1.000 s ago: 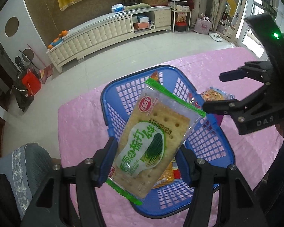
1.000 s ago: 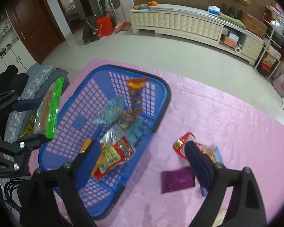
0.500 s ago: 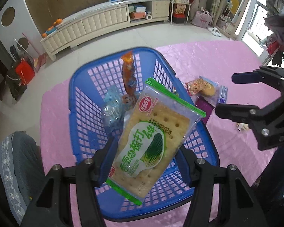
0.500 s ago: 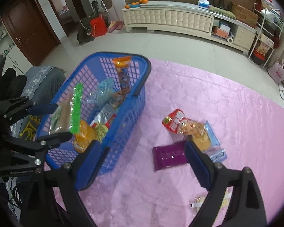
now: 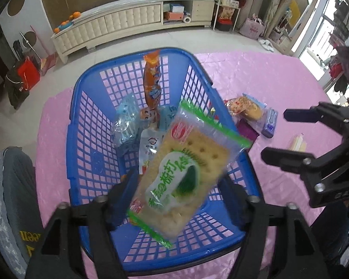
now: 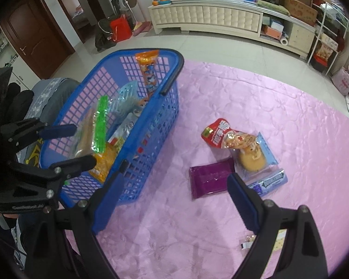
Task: Organize snacks
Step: 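Open the right gripper to drop the yellow bag while the left lowers and releases the cracker packet, then withdraw both grippers from the basket toward the remaining snacks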
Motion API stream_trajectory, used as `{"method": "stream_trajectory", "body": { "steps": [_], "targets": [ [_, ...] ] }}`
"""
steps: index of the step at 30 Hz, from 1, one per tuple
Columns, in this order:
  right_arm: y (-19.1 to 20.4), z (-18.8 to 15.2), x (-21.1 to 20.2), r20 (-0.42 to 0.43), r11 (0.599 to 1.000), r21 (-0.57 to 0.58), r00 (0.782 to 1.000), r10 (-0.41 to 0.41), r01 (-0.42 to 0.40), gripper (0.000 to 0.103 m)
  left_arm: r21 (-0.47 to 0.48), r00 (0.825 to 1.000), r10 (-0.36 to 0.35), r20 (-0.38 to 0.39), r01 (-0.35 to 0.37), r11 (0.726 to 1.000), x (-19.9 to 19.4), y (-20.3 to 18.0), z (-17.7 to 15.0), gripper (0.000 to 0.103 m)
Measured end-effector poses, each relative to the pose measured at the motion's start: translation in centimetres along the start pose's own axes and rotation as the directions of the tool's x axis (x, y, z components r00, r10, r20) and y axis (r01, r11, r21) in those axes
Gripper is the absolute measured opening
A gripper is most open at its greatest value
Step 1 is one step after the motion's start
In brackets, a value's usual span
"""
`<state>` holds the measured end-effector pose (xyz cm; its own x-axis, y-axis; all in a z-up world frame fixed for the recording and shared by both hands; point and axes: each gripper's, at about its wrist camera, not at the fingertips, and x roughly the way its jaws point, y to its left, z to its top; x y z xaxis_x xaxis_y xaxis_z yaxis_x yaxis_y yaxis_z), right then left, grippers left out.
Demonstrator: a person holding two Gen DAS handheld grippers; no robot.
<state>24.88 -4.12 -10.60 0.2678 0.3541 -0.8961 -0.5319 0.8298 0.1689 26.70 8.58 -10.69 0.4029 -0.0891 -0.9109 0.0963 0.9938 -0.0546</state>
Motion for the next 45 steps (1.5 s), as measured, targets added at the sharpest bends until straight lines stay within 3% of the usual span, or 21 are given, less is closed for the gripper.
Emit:
{"method": "stream_trajectory", "body": {
  "steps": [11, 16, 22, 34, 45],
  "targets": [
    [0.6, -1.6, -2.4, 0.057, 1.0, 0.003, 0.998, 0.007, -0.007, 0.092, 0.004, 0.996, 0.01, 0.083, -0.01, 1.0, -3.1, -1.4, -1.5, 0.079],
    [0.5, -3.5, -5.2, 0.111, 1.0, 0.011, 0.994, -0.012, 0.011, 0.092, 0.009, 0.99, 0.032, 0.135, -0.034, 0.999, -4.8, -2.8, -3.0, 0.079],
    [-0.5, -6.9, -7.9, 0.159, 0.999, 0.034, 0.987, -0.022, 0.016, 0.092, -0.017, 0.983, 0.003, 0.186, 0.0, 1.0, -6.6, -5.2, -5.0, 0.079],
    [-4.7, -12.7, -10.4, 0.191, 0.993, 0.104, 0.978, -0.082, 0.063, 0.092, 0.042, 0.98, -0.034, 0.195, 0.027, 0.999, -6.2, -12.1, -7.0, 0.08],
    [-9.7, -16.8, -10.8, 0.185, 0.975, 0.177, 0.968, -0.168, 0.136, 0.092, 0.156, 0.983, -0.133, 0.128, 0.113, 0.981, -1.7, -18.2, -6.0, 0.08]
  ]
}}
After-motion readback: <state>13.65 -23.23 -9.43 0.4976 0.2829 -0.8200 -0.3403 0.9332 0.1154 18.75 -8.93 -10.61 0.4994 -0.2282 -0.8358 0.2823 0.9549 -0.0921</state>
